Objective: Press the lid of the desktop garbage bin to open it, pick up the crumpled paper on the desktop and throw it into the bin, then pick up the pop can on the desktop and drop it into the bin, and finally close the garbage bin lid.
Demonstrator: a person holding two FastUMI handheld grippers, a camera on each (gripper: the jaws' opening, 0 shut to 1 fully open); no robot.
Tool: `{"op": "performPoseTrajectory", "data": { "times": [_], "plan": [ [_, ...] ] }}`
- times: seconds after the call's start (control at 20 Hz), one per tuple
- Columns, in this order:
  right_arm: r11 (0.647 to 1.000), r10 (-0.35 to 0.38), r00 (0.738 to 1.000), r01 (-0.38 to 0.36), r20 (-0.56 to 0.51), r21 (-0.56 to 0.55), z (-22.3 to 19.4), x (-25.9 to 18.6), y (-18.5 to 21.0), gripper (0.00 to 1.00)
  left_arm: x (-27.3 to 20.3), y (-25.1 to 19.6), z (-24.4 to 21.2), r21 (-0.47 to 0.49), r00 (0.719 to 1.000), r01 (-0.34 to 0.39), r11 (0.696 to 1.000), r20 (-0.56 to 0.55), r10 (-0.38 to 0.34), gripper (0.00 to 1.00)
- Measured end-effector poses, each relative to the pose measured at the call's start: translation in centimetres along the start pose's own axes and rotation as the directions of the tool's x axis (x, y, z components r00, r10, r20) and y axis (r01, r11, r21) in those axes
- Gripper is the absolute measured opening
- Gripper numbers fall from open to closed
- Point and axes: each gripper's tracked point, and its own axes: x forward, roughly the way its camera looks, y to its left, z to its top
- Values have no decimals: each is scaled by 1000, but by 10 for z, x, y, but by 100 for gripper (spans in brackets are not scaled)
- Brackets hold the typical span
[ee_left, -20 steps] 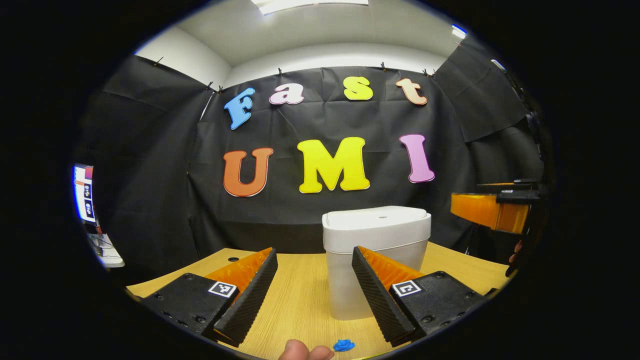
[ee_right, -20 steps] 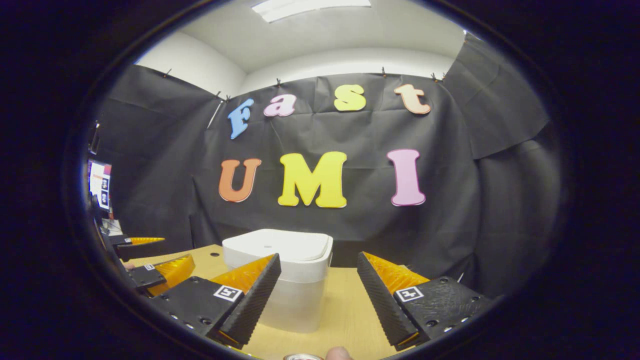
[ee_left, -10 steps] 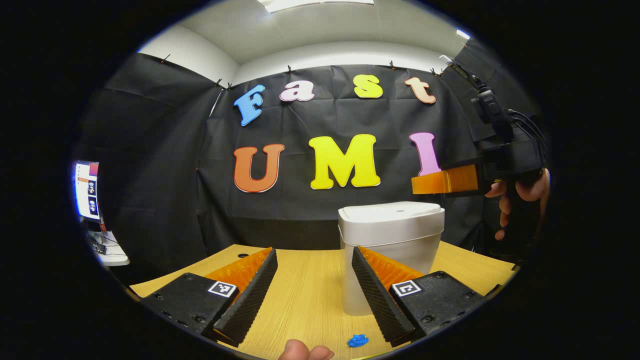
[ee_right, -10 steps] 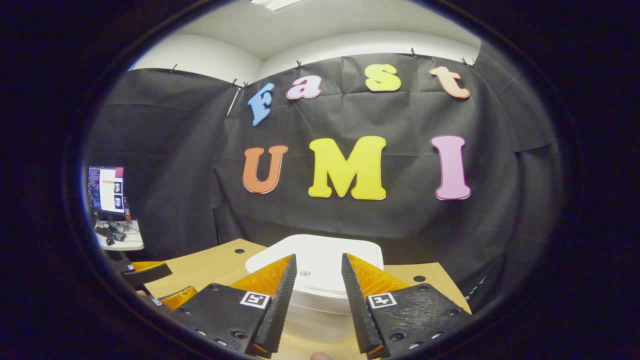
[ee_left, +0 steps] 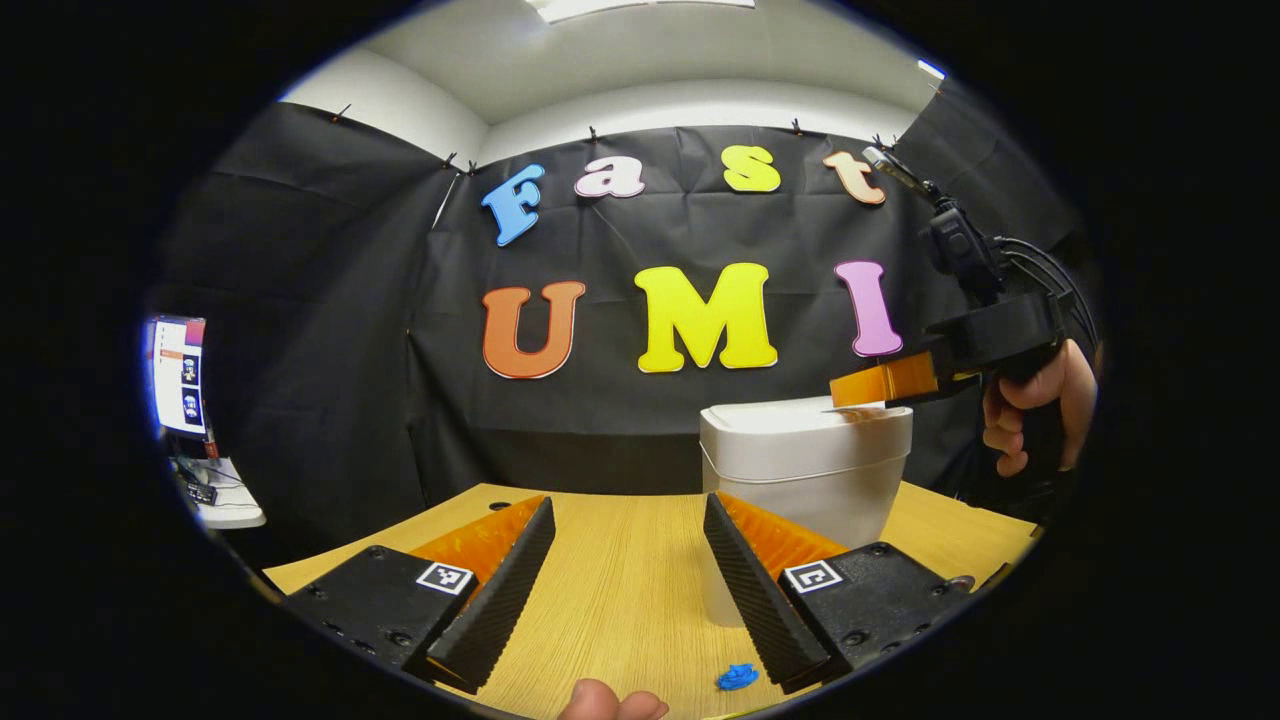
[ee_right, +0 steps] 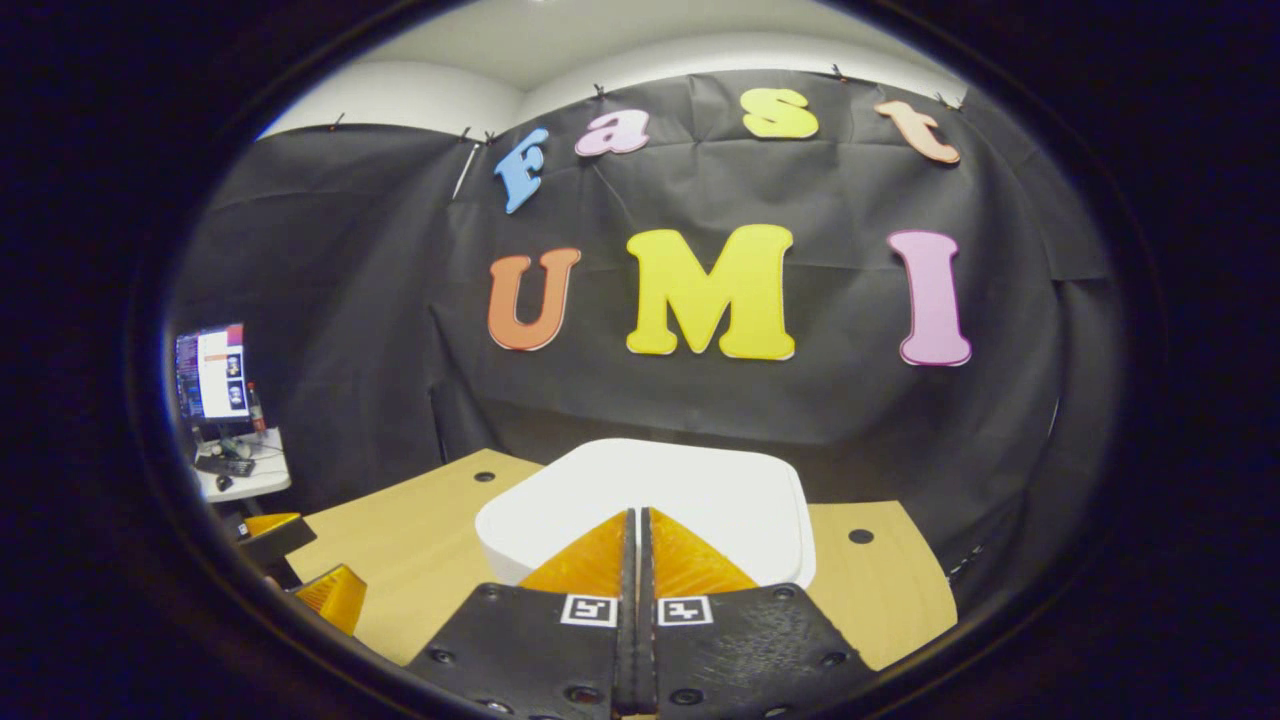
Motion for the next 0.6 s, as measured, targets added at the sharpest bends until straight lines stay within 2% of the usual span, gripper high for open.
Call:
{"op": "performPoseTrajectory", "data": {
  "times": [0.2, 0.3, 0.35, 0.5, 0.6],
  "plan": [
    [999, 27, 999, -26, -38, 27, -9, 5, 1, 0, 2, -1, -5, -7, 1000, 4, 1000, -4, -4, 96],
    [999, 31, 997, -33, -69, -21, -13, 3, 0, 1, 5, -3, -9, -14, 1000, 6, 1000, -12, -6, 97],
    [999, 34, 997, -35, -74, -7, -12, 5, 0, 1, 5, -4, -14, -20, 1000, 10, 1000, -18, -10, 97],
    [994, 36, 999, -36, 1, 105, 2, -2, -6, 1, 4, -14, -23, -34, 999, 36, 999, -33, -37, 97],
    [993, 47, 998, -52, 53, 105, 11, -13, -4, 1, 3, -15, -28, -27, 998, 43, 999, -43, -44, 96]
  ]
}}
